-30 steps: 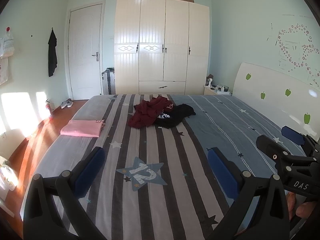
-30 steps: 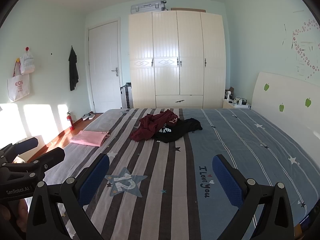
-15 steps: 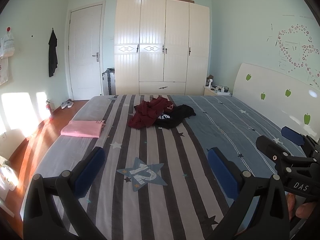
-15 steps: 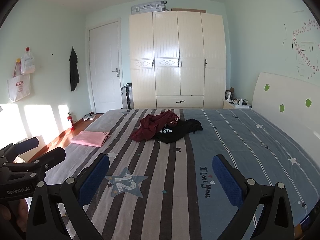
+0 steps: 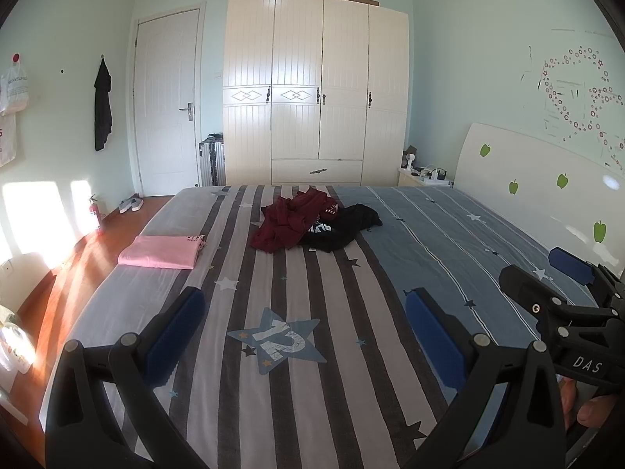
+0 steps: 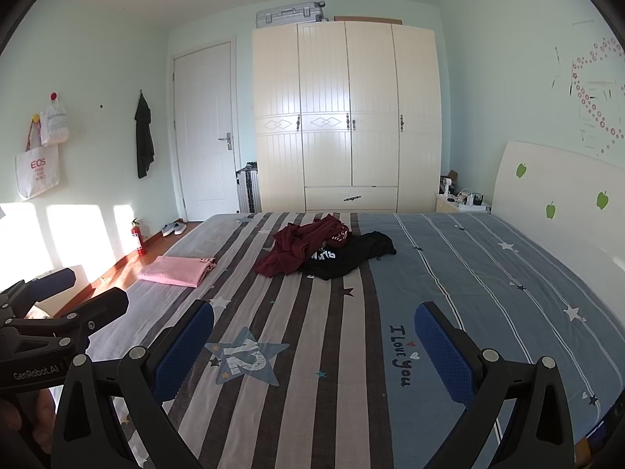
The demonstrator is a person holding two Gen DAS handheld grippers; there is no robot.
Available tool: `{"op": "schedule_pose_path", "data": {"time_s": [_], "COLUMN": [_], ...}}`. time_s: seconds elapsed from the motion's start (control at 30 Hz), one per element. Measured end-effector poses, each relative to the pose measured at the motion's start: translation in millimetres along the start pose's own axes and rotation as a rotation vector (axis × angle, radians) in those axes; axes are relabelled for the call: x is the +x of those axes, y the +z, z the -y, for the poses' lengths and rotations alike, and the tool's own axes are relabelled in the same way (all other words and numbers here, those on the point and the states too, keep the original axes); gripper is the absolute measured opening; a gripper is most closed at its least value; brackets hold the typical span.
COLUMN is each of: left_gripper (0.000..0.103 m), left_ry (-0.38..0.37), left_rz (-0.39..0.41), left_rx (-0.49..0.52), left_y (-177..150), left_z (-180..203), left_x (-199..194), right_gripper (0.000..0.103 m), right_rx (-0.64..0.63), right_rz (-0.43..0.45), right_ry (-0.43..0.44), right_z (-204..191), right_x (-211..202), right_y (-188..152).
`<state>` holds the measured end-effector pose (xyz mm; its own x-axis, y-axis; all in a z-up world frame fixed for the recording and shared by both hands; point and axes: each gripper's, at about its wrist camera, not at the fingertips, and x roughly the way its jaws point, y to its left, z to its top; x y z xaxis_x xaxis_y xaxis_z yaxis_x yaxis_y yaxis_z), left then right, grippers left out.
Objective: Fold clothes
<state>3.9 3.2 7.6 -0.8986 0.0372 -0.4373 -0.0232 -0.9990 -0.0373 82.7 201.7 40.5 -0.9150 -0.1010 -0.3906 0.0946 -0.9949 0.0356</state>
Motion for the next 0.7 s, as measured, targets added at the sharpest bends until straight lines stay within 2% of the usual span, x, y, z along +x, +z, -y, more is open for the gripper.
{"op": "schedule_pose_path", "data": {"time_s": [0.3,0.43,0.6,0.7], "left_gripper": [0.102,0.102,0.102,0.102], "left_ry": [-0.006,-0.033,-0.047,-0.055], "left_rz": [-0.004,-0.012,-0.033,-0.078], "left_rx": [-0.006,-0.009,-0.024,-0.049], "left_y": [-2.1,-10.3,-33.4,-55.8], "left_z": [-3.6,-7.3,-18.5,-29.0], "left_x": [3.8,11.2,39.8,74.8], "right_gripper": [0.102,0.102,0.102,0.102], "right_rx": [0.002,0.002,0.007,0.018], "right_rz": [-0.003,-0.013,-0.046,-0.089], "right_ry": [-0.003,-0.004,-0.009,-0.012], "right_z": [2.8,4.4,9.0,15.5], "right_x": [2.0,8.9,35.8,66.5], "right_y": [-1.8,-6.7,-25.0,-45.1]}}
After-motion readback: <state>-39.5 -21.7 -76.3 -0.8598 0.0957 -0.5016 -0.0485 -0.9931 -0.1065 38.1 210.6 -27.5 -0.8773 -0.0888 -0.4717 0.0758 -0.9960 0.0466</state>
